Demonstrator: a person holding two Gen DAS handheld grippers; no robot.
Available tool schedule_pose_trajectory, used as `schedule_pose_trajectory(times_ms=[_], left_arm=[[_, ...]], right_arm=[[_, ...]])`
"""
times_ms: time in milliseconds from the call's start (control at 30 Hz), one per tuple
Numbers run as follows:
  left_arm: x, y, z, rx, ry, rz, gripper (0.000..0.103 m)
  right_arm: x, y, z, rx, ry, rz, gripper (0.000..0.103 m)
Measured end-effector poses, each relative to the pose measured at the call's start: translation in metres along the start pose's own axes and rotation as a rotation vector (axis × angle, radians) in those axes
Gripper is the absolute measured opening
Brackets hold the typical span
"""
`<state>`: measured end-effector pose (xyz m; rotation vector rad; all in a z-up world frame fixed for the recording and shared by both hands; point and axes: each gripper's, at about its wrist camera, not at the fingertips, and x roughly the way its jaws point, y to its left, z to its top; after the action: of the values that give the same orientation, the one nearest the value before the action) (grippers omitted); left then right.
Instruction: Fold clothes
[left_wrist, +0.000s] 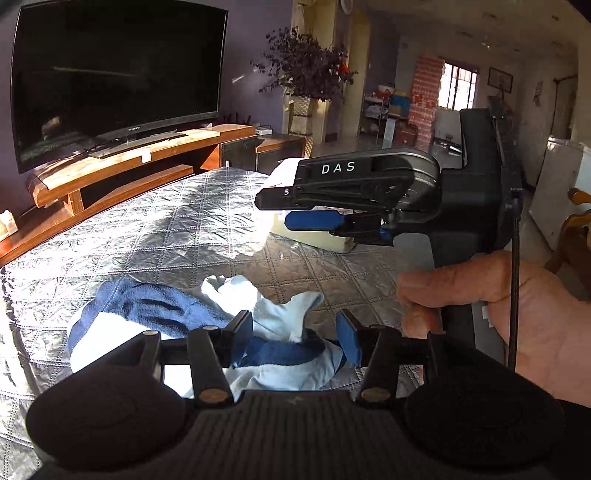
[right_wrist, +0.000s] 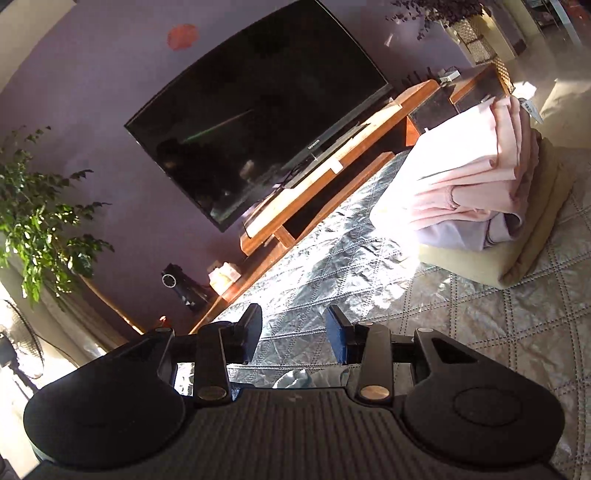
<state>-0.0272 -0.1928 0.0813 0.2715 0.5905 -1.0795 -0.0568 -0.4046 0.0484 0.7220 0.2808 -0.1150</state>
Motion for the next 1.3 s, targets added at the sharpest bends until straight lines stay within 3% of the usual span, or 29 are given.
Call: schedule_pose_trajectory(times_ms=[100,233,300,400,467,500,533,567,633,667,733,833,867,933,1000,1100,1233,1300], left_arm=[[-0.015,0.0,-0.007,0.035,0.035,-0.042,0.073],[-0.011,0.009,-0.014,-0.01,0.068,-0.008,0.068],[-0.007,0.021,-0.014,-0.069,0.091,-0.012,0.068],[0.0,0.035,-0.018,-0.113,0.147,0.031,0.068],[0.006,0.044,-0.024,-0.136,0.202,0.083,0.068],[0.008,0.048,-0.027,-0.15,0.223,0.102,0.068],[0.01,0.052,-0.029,-0.168,0.238,0.118,0.067],[0.012,0.056,-0.031,-0.185,0.252,0.135,0.068],[0.011,0.063,-0.032,-0.222,0.253,0.138,0.068],[0.01,0.065,-0.031,-0.239,0.247,0.135,0.068],[0.002,0.073,-0.026,-0.288,0.215,0.105,0.067],[-0.014,0.089,-0.019,-0.384,0.141,0.002,0.071],[-0.021,0.096,-0.017,-0.416,0.114,-0.052,0.074],[-0.03,0.105,-0.017,-0.458,0.058,-0.078,0.076],[-0.031,0.115,-0.017,-0.526,0.039,-0.02,0.076],[-0.015,0.127,-0.02,-0.57,0.115,0.069,0.062],[0.002,0.127,-0.025,-0.508,0.227,0.225,0.057],[0.009,0.123,-0.028,-0.459,0.274,0.295,0.06]], right_arm=[[0.006,0.013,-0.001,-0.039,0.043,0.101,0.034],[0.024,0.026,-0.012,-0.026,0.188,0.261,0.033],[0.039,0.028,-0.021,0.007,0.307,0.304,0.045],[0.053,0.033,-0.03,-0.059,0.385,0.213,0.052],[0.068,0.019,-0.037,-0.007,0.453,0.135,0.053],[0.074,0.009,-0.041,0.037,0.478,0.091,0.043],[0.075,0.001,-0.04,0.064,0.455,0.06,0.034],[0.07,-0.003,-0.035,0.062,0.404,0.019,0.032],[0.06,-0.01,-0.026,0.065,0.314,-0.047,0.046],[0.054,-0.014,-0.023,0.093,0.292,-0.032,0.053],[0.041,-0.022,-0.019,0.157,0.253,0.017,0.054],[0.017,-0.02,-0.018,0.193,0.226,0.104,0.058],[0.009,-0.018,-0.018,0.204,0.218,0.133,0.063],[0.0,-0.02,-0.016,0.252,0.204,0.184,0.068],[-0.008,-0.027,-0.02,0.373,0.217,0.247,0.068],[-0.02,-0.028,-0.035,0.439,0.279,0.272,0.068],[-0.017,-0.031,-0.052,0.481,0.388,0.231,0.066],[-0.011,-0.034,-0.055,0.441,0.427,0.14,0.058]])
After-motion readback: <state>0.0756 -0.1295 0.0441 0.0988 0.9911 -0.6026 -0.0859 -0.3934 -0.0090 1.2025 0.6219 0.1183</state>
